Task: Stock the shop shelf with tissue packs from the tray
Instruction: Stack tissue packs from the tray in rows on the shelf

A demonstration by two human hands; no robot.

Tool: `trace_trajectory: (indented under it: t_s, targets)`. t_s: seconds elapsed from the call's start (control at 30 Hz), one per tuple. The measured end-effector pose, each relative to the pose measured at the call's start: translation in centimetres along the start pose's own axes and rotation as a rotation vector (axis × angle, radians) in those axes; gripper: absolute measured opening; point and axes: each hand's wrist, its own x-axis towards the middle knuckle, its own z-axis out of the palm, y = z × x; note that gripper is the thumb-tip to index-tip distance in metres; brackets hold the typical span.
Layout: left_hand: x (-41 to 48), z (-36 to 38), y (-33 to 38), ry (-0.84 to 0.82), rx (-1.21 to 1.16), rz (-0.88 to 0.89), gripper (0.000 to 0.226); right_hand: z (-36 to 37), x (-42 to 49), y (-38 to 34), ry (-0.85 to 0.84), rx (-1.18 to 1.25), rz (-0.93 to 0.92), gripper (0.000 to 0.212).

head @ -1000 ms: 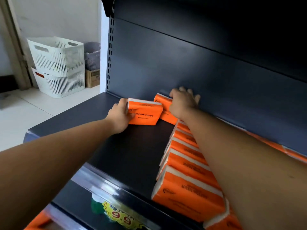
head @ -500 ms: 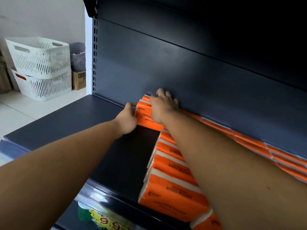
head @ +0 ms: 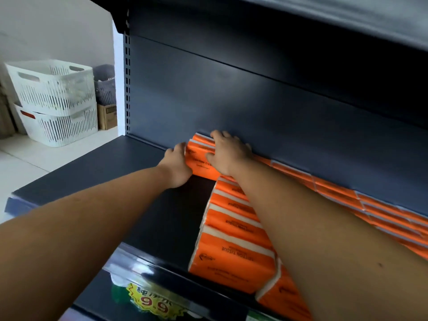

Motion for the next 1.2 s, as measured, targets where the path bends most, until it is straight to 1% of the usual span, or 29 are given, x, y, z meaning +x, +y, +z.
trace_trajectory:
  t_s: [0.07,0.2,0.37,0.47,0.53,0.67,0.77,0.9,1.1,1.2]
  targets:
    - [-0.7,-0.7,0.5,0.028,0.082,0.017,0.069,-0.9,-1.0,0.6,0.01,-0.02,-0.007,0.054]
    - [-2.8,-2.0,2.5,0.031,0.25,0.088,0.068,-2.8,-3.9,2.8,0.004,-0.067,-0.011,0.053]
    - [-6.8,-3.0,6.3,0.041,0.622,0.232,0.068,-5.4,-8.9,6.3,-0.033,-0.109,0.009,0.065]
    - [-9.4,-3.1,8.6,0.045,0.759,0.301,0.074,-7.2,-12.1,8.6,-0.037,-0.104,0.045,0.068]
    - [-11.0,-3.0,10.1,0.032,0.771,0.327,0.076,-8.3,-14.2,9.9,-0.031,-0.099,0.064,0.068]
    - [-13.9,-2.1,12.2,0.009,0.753,0.383,0.072,-10.3,-18.6,12.1,-0.04,-0.08,0.094,0.072]
    - [-15.5,-1.2,12.9,-0.032,0.733,0.455,0.077,-11.3,-21.8,13.6,-0.052,-0.077,0.096,0.075]
    - [-18.2,0.9,13.9,-0.075,0.758,0.556,0.078,-11.9,-25.9,15.2,-0.079,-0.062,0.077,0.077]
    - [-22.1,3.8,15.5,-0.137,0.793,0.649,0.08,-12.4,-30.9,16.6,-0.089,-0.006,0.07,0.081]
    - [-23.8,5.0,15.7,-0.179,0.744,0.677,0.082,-12.3,-32.9,17.2,-0.091,0.003,0.073,0.084]
